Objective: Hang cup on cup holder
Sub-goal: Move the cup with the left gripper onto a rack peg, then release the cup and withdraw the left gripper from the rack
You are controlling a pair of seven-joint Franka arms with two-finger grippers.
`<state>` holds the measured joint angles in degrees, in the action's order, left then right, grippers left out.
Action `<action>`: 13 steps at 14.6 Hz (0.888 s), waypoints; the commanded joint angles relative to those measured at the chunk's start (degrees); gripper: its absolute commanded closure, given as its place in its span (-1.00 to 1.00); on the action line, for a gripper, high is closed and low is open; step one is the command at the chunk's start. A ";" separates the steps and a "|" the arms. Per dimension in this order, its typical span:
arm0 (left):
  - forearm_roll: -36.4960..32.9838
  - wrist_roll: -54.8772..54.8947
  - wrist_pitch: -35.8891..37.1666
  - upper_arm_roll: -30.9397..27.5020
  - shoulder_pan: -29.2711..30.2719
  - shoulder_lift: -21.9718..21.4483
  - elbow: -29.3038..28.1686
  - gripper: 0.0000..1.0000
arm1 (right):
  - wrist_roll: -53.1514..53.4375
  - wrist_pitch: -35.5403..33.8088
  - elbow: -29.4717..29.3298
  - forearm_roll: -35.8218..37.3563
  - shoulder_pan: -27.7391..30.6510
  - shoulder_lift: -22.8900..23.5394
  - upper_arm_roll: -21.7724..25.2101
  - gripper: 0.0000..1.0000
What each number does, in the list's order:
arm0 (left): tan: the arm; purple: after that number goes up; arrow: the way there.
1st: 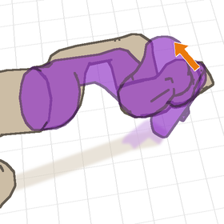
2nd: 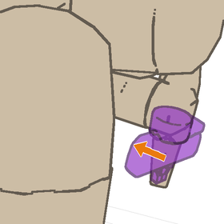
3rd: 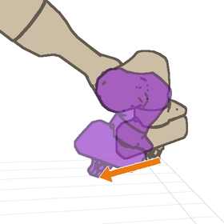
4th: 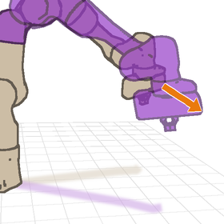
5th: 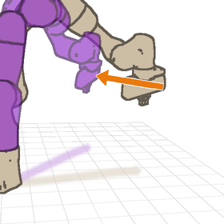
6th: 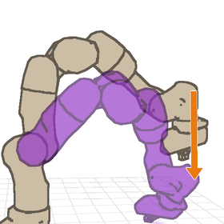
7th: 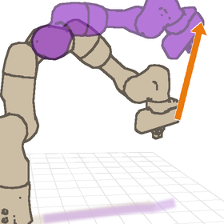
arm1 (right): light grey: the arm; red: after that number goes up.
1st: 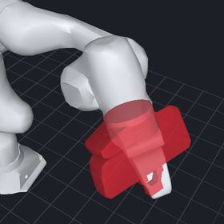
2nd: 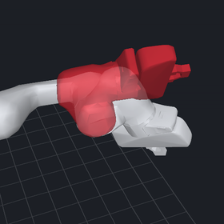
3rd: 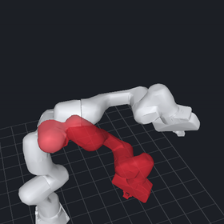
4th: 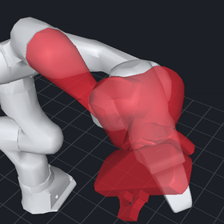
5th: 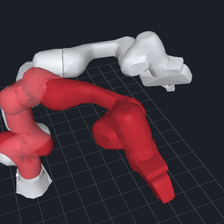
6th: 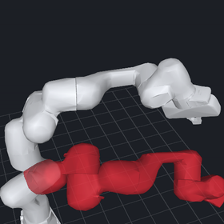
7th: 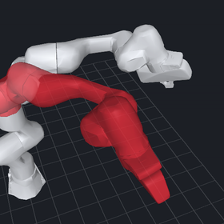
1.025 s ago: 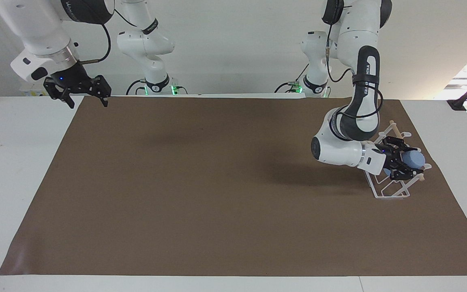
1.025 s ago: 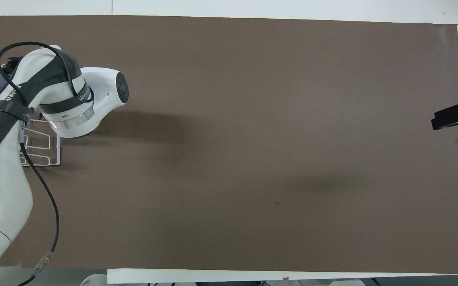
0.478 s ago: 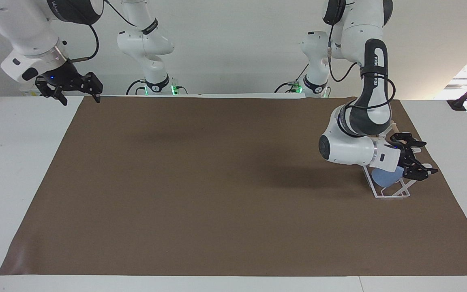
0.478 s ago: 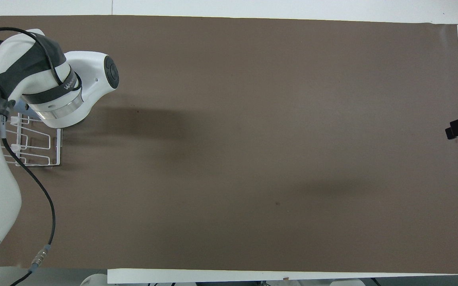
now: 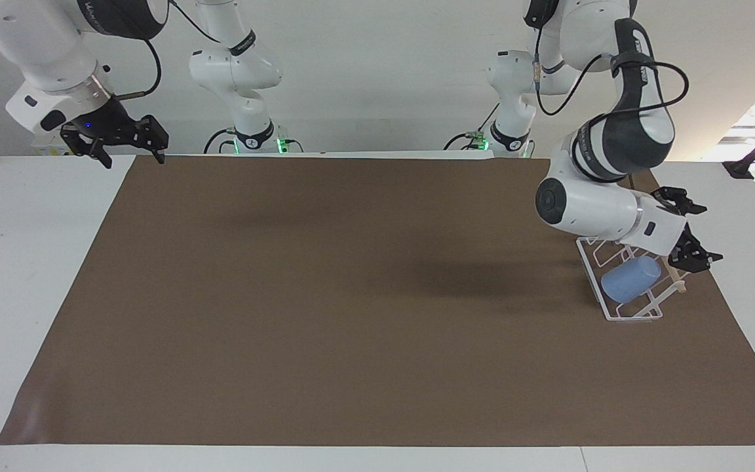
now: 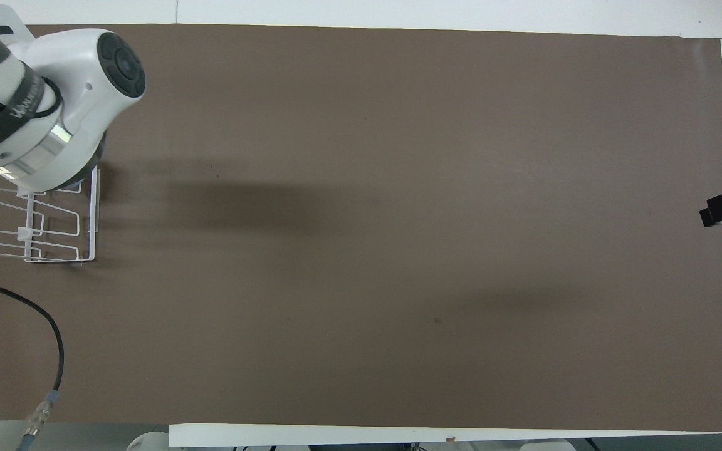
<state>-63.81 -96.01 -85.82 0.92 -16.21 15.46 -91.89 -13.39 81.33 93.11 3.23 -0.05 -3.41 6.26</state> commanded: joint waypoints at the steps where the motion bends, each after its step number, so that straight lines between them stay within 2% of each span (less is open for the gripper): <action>1: 7.19 5.82 -3.12 0.22 2.40 -3.15 -0.57 -1.00 | -0.85 -0.03 1.46 -0.51 0.14 -1.34 -0.03 -1.00; 4: 16.92 13.71 -4.27 0.13 3.11 -5.34 -1.01 -1.00 | -0.85 -0.03 1.46 -0.51 0.14 -1.34 -0.03 -1.00; 9: 32.22 30.93 -7.35 0.13 7.67 -9.30 -2.50 -1.00 | -0.85 0.06 1.46 -0.51 0.14 -1.34 -0.02 -1.00; 13: 45.94 53.16 -6.38 0.13 11.46 -13.60 -2.86 -1.00 | -0.85 0.05 1.46 -0.51 0.14 -1.34 -0.03 -1.00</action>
<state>-23.49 -52.29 -91.34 0.84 -6.90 5.83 -92.10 -13.39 81.30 93.11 3.23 -0.10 -3.41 6.27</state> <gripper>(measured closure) 0.000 0.000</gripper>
